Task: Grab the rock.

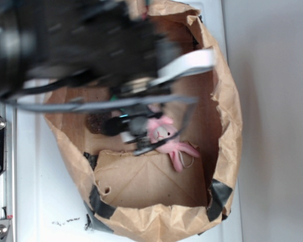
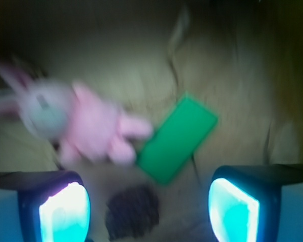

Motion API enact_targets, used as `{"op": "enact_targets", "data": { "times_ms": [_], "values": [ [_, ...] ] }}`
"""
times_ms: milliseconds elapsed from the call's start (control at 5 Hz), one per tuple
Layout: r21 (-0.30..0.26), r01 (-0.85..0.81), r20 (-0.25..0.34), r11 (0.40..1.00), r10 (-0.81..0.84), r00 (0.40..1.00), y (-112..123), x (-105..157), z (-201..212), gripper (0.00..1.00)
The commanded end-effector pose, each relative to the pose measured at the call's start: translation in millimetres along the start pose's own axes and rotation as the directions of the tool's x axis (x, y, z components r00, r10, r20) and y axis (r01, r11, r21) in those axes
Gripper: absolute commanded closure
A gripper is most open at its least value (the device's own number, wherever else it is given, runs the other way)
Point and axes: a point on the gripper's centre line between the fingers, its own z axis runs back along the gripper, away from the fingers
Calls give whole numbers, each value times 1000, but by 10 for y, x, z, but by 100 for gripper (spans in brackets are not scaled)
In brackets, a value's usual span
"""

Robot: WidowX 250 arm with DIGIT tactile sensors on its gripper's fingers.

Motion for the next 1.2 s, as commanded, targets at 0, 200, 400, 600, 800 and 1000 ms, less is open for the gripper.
{"op": "enact_targets", "data": {
  "times_ms": [0,200,400,600,800,1000],
  "values": [
    [-43,80,132,996,-73,989,-24,-138,21,0],
    [-44,81,132,996,-74,989,-27,-116,13,0],
    [-33,85,134,996,-80,988,-29,-107,-40,0],
    [-33,93,130,995,-88,988,-55,-156,-53,0],
    [-35,99,136,995,-93,986,-137,-223,-54,0],
    [-14,114,154,993,-111,982,-238,-316,-161,0]
  ]
}}
